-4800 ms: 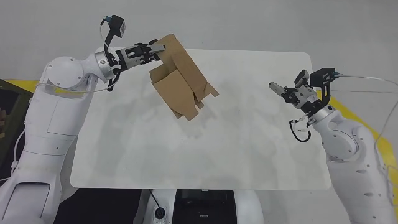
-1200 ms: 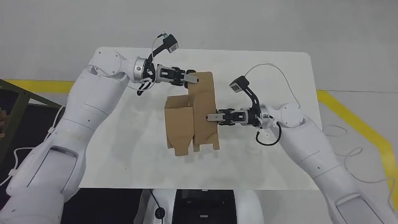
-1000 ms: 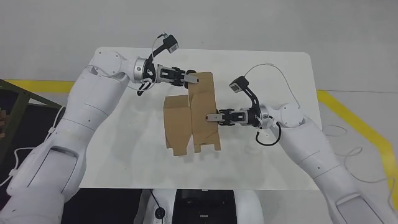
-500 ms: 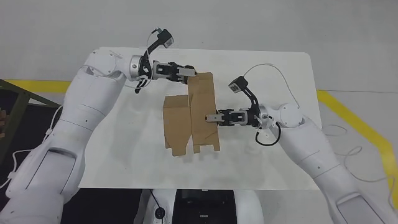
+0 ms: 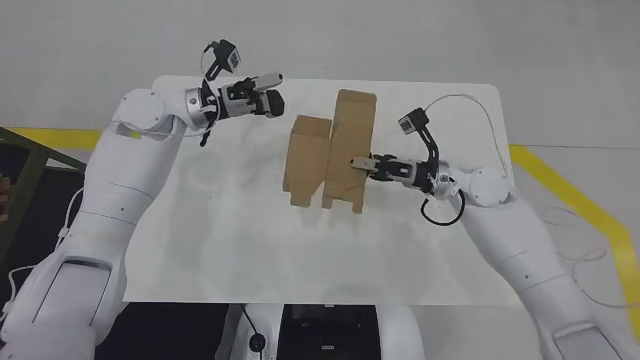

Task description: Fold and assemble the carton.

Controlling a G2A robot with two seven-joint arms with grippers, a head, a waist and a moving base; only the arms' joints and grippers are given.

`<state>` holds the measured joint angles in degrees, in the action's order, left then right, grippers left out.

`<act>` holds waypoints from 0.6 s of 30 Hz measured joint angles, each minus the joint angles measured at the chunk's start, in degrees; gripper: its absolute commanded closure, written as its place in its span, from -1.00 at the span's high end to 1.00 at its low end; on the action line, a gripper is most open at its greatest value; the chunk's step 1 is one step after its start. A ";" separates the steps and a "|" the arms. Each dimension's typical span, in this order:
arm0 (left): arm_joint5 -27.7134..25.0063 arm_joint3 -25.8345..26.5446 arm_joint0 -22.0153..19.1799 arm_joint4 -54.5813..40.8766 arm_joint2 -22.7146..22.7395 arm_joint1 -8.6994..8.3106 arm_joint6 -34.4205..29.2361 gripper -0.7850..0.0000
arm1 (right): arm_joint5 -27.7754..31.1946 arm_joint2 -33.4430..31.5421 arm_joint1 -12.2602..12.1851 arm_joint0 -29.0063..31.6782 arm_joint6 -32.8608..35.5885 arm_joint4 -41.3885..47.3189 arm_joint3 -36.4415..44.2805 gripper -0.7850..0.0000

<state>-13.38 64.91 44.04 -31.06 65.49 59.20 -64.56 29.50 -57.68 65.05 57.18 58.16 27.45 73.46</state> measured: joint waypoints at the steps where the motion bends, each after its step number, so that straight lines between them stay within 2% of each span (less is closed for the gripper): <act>1: 0.53 0.47 0.47 -0.16 0.20 -0.04 0.49 1.00 | -0.59 -1.11 -0.33 1.20 -1.74 -1.31 1.79 -1.00; 8: 2.59 2.65 2.24 -0.07 0.10 0.01 1.55 1.00 | -4.07 -5.61 -1.48 6.85 -8.83 -5.41 9.48 -1.00; 18: 3.52 7.26 4.02 2.68 -3.09 0.81 4.13 1.00 | -5.90 -6.24 -0.94 7.53 -15.71 -4.54 9.66 -1.00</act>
<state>-9.86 72.17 48.06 -28.37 62.40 60.01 -60.42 23.60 -63.92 64.12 64.71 42.45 22.91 83.12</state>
